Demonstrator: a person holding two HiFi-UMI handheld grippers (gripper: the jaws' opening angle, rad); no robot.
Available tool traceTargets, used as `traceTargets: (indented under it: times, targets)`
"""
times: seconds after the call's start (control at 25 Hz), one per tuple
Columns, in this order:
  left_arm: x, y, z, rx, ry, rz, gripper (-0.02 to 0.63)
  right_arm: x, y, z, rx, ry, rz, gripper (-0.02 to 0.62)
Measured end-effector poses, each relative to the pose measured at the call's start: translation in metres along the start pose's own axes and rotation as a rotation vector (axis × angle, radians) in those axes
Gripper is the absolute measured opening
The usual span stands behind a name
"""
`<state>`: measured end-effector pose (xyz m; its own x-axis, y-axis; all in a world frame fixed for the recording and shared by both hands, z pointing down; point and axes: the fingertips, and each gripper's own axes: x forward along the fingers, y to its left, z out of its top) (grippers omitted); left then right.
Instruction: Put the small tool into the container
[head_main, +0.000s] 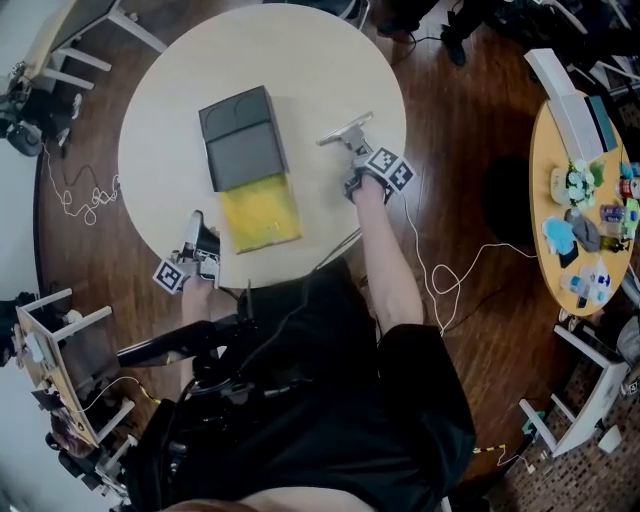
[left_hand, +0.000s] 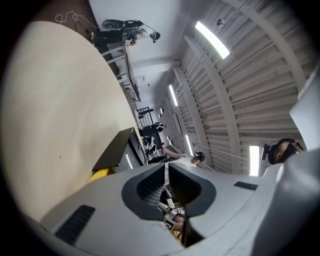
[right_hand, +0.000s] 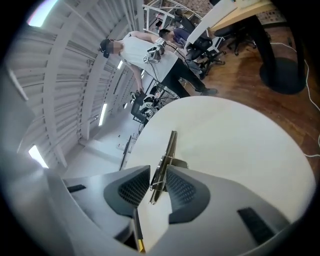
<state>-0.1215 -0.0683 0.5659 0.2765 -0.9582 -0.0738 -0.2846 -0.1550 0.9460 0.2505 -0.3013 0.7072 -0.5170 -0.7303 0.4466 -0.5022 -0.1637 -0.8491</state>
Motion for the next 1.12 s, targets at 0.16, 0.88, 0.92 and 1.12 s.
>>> traceTargets:
  times: [0.16,0.88,0.92,1.12]
  targets:
    - [-0.002,-0.003,-0.002,0.019,0.006,0.005,0.014,0.012,0.004,-0.001,-0.004,0.018,0.011,0.085]
    - [0.008,-0.011,-0.03,0.01,0.032,0.002,0.009,-0.049,0.046,-0.012,0.062,0.046,0.264,0.0]
    - [0.01,-0.013,-0.032,0.011,0.034,-0.002,0.009,-0.053,0.05,-0.012,0.071,0.047,0.282,0.0]
    - [0.011,-0.016,-0.034,0.022,0.035,-0.003,0.009,-0.069,0.071,-0.019,0.109,0.066,0.37,0.0]
